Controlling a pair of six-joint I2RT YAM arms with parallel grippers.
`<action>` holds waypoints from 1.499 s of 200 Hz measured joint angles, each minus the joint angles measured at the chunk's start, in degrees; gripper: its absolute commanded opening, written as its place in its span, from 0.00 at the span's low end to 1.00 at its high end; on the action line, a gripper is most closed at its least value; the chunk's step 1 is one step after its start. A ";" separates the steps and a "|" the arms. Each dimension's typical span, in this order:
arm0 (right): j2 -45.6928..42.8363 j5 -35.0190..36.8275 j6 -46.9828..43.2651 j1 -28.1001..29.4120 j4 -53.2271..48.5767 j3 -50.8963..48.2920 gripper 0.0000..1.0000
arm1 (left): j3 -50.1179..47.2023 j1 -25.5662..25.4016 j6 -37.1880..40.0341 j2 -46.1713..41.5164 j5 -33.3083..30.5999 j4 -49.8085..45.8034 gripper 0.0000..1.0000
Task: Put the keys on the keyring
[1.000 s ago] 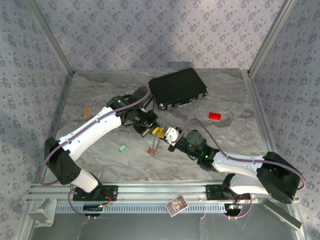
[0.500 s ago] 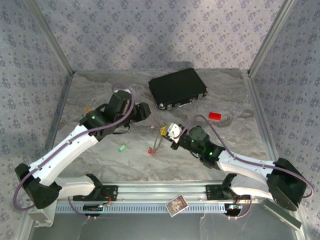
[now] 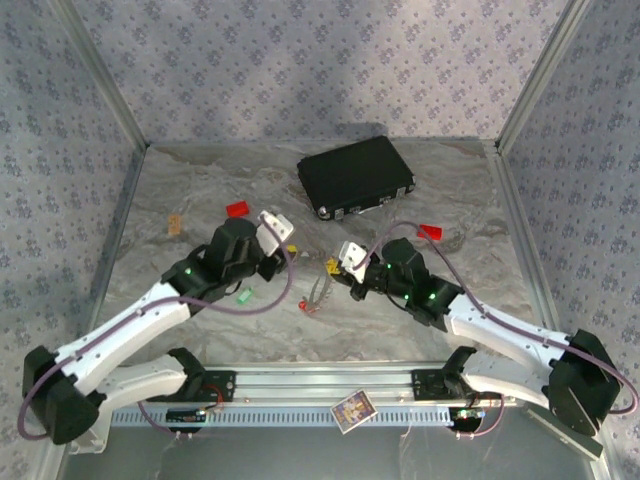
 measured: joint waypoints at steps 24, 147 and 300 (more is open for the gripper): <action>0.02 -2.58 -1.38 -0.11 -5.20 3.41 0.00 | -4.20 0.02 8.46 -3.78 6.23 3.45 0.46; 4.76 -7.72 -7.63 2.23 -19.85 13.92 0.00 | -7.41 0.00 17.22 -1.64 26.88 9.07 0.32; 8.68 -4.68 -10.80 4.90 -25.16 18.36 0.18 | -8.15 -0.76 17.16 -0.39 28.94 7.91 0.00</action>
